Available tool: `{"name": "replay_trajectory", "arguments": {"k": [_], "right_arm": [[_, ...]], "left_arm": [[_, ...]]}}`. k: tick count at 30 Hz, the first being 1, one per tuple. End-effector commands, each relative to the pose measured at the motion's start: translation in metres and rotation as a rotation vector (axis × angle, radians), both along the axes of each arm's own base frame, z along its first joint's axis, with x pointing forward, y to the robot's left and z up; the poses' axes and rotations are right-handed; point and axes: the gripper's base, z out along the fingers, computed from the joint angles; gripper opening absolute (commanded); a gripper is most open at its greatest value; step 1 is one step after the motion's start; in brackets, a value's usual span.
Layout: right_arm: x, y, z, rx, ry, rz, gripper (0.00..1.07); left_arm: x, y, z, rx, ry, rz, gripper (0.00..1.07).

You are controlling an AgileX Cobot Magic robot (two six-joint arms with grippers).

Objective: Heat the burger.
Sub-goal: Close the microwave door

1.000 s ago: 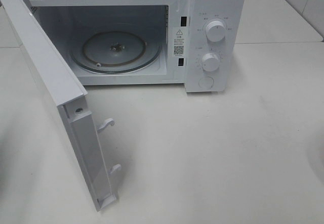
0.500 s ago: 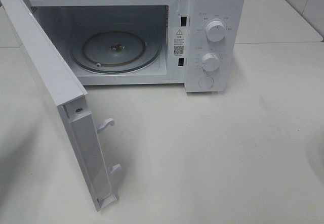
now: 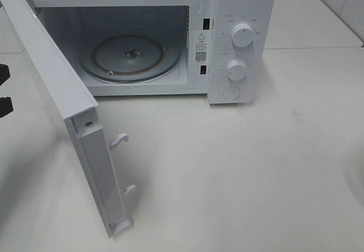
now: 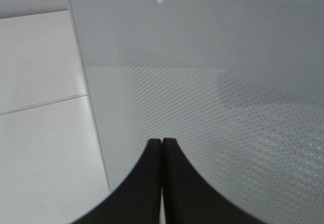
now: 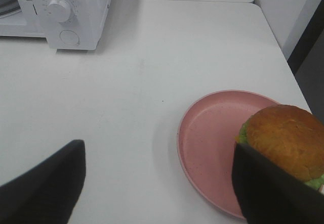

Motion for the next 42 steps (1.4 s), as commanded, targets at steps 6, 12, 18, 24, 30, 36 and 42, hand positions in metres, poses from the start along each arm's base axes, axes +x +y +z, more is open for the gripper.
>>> {"name": "replay_trajectory", "arguments": {"k": [6, 12, 18, 24, 30, 36, 42], "right_arm": [[-0.003, 0.000, 0.000, -0.008, -0.033, -0.003, 0.76], [-0.003, 0.000, 0.000, -0.008, -0.033, -0.003, 0.76], [-0.003, 0.000, 0.000, -0.008, -0.033, -0.003, 0.76], [-0.003, 0.000, 0.000, -0.008, -0.033, -0.003, 0.76], [-0.003, 0.000, 0.000, -0.008, -0.033, -0.003, 0.76], [-0.003, 0.000, 0.000, -0.008, -0.033, -0.003, 0.76], [-0.003, 0.000, 0.000, -0.008, -0.033, -0.003, 0.76]], "left_arm": [[0.010, -0.009, -0.005, -0.053, 0.016, -0.112, 0.00], [0.010, -0.021, -0.016, -0.054, 0.052, -0.159, 0.00], [0.012, -0.028, -0.023, -0.056, 0.068, -0.161, 0.00], [0.017, -0.040, -0.022, -0.064, 0.062, -0.183, 0.00], [0.029, -0.057, -0.021, -0.078, 0.054, -0.198, 0.00], [0.037, -0.065, -0.020, -0.081, 0.049, -0.204, 0.00], [0.050, -0.079, -0.018, -0.088, 0.032, -0.233, 0.00]]}}
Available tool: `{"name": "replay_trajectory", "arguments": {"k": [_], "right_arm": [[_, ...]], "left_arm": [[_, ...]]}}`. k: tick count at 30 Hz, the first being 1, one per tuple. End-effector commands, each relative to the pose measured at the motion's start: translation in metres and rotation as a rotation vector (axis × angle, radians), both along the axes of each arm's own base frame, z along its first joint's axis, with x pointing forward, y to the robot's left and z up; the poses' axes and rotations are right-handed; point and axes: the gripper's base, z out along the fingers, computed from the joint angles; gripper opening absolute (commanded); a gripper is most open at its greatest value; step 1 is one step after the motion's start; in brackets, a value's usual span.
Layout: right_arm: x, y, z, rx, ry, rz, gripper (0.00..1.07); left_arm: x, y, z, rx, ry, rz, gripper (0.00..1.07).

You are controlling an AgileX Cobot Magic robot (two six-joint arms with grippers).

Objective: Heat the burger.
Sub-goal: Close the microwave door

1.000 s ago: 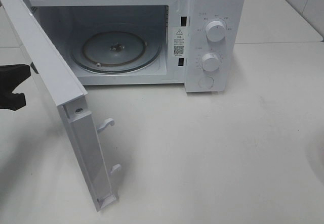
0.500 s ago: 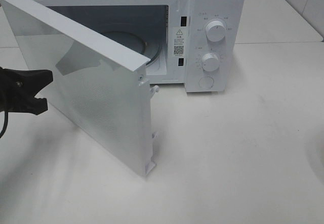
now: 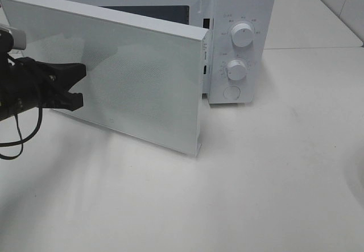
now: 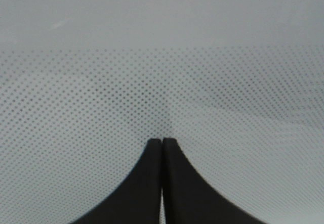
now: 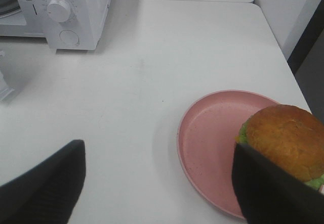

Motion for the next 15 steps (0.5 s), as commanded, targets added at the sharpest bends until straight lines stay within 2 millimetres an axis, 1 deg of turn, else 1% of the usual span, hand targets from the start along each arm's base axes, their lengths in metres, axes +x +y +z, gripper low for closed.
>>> {"name": "replay_trajectory", "arguments": {"k": [1, 3, 7, 8, 9, 10, 15], "right_arm": [[-0.003, 0.000, 0.000, -0.007, -0.033, -0.004, 0.76], [-0.003, 0.000, 0.000, -0.007, -0.033, -0.004, 0.76], [-0.003, 0.000, 0.000, -0.007, -0.033, -0.004, 0.76], [-0.003, 0.000, 0.000, -0.007, -0.033, -0.004, 0.76], [-0.003, 0.000, 0.000, -0.007, -0.033, -0.004, 0.76], [-0.003, 0.000, 0.000, -0.007, -0.033, -0.004, 0.76], [-0.003, 0.000, 0.000, -0.007, -0.033, -0.004, 0.76]], "left_arm": [[0.008, -0.010, 0.003, -0.009, -0.006, -0.006, 0.00], [0.010, -0.012, 0.004, -0.010, -0.010, -0.009, 0.00], [0.017, -0.026, 0.003, -0.007, -0.003, -0.024, 0.00], [0.017, -0.026, 0.003, -0.007, -0.003, -0.024, 0.00], [0.020, -0.031, 0.002, -0.008, -0.004, -0.031, 0.00], [0.020, -0.031, 0.002, -0.008, -0.004, -0.031, 0.00], [0.032, -0.047, 0.003, -0.022, -0.014, -0.037, 0.00]]}}
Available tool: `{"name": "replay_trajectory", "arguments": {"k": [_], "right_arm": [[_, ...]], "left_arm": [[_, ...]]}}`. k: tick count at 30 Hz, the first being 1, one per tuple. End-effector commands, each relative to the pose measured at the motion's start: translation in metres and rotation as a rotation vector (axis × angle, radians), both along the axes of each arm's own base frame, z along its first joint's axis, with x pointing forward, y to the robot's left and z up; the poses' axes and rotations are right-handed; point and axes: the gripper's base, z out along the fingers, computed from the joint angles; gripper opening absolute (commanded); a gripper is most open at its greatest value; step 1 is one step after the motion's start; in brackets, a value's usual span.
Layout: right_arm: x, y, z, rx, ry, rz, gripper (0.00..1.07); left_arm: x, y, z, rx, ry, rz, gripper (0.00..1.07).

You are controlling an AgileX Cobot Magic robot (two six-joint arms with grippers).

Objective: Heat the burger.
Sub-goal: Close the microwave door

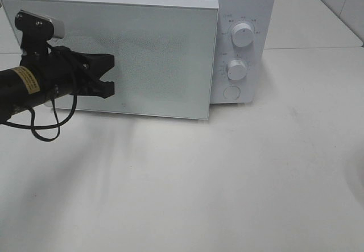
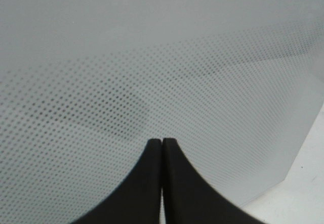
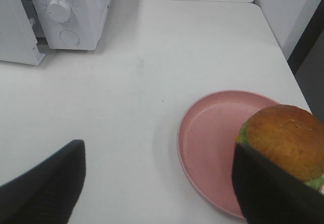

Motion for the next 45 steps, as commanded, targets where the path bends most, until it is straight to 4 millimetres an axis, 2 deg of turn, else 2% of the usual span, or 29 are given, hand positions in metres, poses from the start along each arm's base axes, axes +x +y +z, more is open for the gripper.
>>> {"name": "replay_trajectory", "arguments": {"k": [1, 8, 15, 24, 26, 29, 36, 45], "right_arm": [[-0.003, 0.000, 0.000, -0.007, -0.033, -0.004, 0.76], [-0.003, 0.000, 0.000, -0.007, -0.033, -0.004, 0.76], [-0.003, 0.000, 0.000, -0.007, -0.033, -0.004, 0.76], [-0.003, 0.000, 0.000, -0.007, -0.033, -0.004, 0.76], [-0.003, 0.000, 0.000, -0.007, -0.033, -0.004, 0.76], [-0.003, 0.000, 0.000, -0.007, -0.033, -0.004, 0.76], [-0.003, 0.000, 0.000, -0.007, -0.033, -0.004, 0.76], [-0.003, 0.000, 0.000, -0.007, -0.033, -0.004, 0.76]], "left_arm": [[0.006, -0.007, 0.003, -0.022, -0.005, 0.010, 0.00], [0.016, -0.024, 0.001, -0.010, 0.018, 0.015, 0.00], [0.031, -0.050, 0.000, -0.003, 0.024, -0.003, 0.00], [0.047, -0.063, 0.003, -0.009, 0.020, 0.012, 0.00], [0.056, -0.067, 0.006, -0.024, 0.003, 0.018, 0.00], [0.057, -0.068, 0.006, -0.027, 0.002, 0.018, 0.00], [0.070, -0.088, 0.006, -0.022, 0.006, 0.011, 0.00], [0.068, -0.098, 0.003, -0.006, 0.019, -0.009, 0.00]]}}
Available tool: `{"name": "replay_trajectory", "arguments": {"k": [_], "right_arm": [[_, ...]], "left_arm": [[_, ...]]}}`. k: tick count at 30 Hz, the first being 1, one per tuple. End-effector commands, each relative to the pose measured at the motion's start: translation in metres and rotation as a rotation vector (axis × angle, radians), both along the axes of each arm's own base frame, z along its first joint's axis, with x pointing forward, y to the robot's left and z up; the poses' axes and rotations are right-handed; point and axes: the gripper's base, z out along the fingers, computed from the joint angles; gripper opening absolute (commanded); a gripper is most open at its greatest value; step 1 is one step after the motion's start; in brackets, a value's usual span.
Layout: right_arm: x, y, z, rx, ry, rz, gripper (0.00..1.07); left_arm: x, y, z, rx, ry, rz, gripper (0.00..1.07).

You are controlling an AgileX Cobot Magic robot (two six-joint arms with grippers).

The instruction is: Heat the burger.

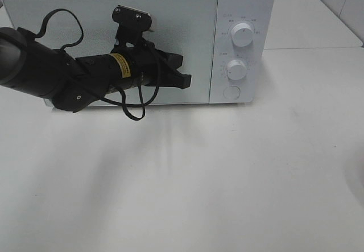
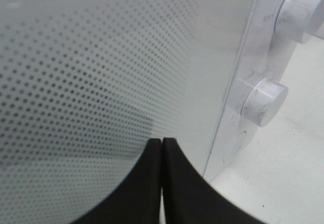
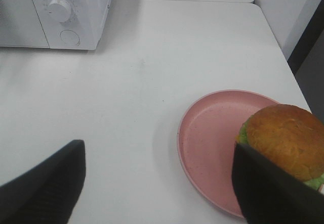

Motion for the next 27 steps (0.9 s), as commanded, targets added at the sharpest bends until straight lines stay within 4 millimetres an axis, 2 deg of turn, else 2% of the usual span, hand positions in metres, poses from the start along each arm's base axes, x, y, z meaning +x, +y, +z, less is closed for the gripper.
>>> {"name": "replay_trajectory", "arguments": {"k": [1, 5, 9, 10, 13, 15, 18, 19, 20, 21, 22, 23, 24, 25, 27], "right_arm": [[-0.003, 0.000, 0.000, -0.007, -0.033, -0.004, 0.76], [-0.003, 0.000, 0.000, -0.007, -0.033, -0.004, 0.76], [-0.003, 0.000, 0.000, -0.007, -0.033, -0.004, 0.76], [-0.003, 0.000, 0.000, -0.007, -0.033, -0.004, 0.76], [-0.003, 0.000, 0.000, -0.007, -0.033, -0.004, 0.76], [-0.003, 0.000, 0.000, -0.007, -0.033, -0.004, 0.76], [-0.003, 0.000, 0.000, -0.007, -0.033, -0.004, 0.76], [-0.003, 0.000, 0.000, -0.007, -0.033, -0.004, 0.76], [-0.003, 0.000, 0.000, -0.007, -0.033, -0.004, 0.76], [-0.003, 0.000, 0.000, -0.007, -0.033, -0.004, 0.76], [-0.003, 0.000, 0.000, -0.007, -0.033, -0.004, 0.76], [-0.003, 0.000, 0.000, -0.007, -0.033, -0.004, 0.76], [-0.003, 0.000, 0.000, -0.007, -0.033, -0.004, 0.76], [-0.003, 0.000, 0.000, -0.007, -0.033, -0.004, 0.76], [-0.003, 0.000, 0.000, -0.007, -0.033, -0.004, 0.76]], "left_arm": [[0.019, 0.006, 0.018, -0.058, -0.067, 0.058, 0.00], [0.012, 0.002, 0.021, -0.071, -0.038, 0.040, 0.00], [-0.006, 0.002, 0.026, -0.058, -0.023, -0.002, 0.00], [-0.018, 0.008, 0.026, -0.043, -0.012, -0.013, 0.00], [-0.024, 0.011, 0.027, -0.036, -0.004, -0.016, 0.00], [-0.048, 0.028, 0.030, -0.007, 0.038, -0.006, 0.00], [-0.055, 0.033, 0.028, 0.021, 0.069, 0.004, 0.04], [-0.066, 0.043, 0.028, 0.083, 0.134, 0.033, 0.20], [-0.077, 0.055, 0.024, 0.165, 0.209, 0.066, 0.48], [-0.077, 0.055, 0.024, 0.165, 0.209, 0.066, 0.48], [-0.082, 0.061, 0.023, 0.217, 0.250, 0.087, 0.66], [-0.088, 0.071, 0.024, 0.316, 0.331, 0.137, 0.97], [-0.088, 0.071, 0.024, 0.316, 0.331, 0.137, 0.97], [-0.094, 0.082, 0.028, 0.404, 0.399, 0.182, 1.02], [-0.098, 0.087, 0.031, 0.451, 0.439, 0.209, 1.00]]}}
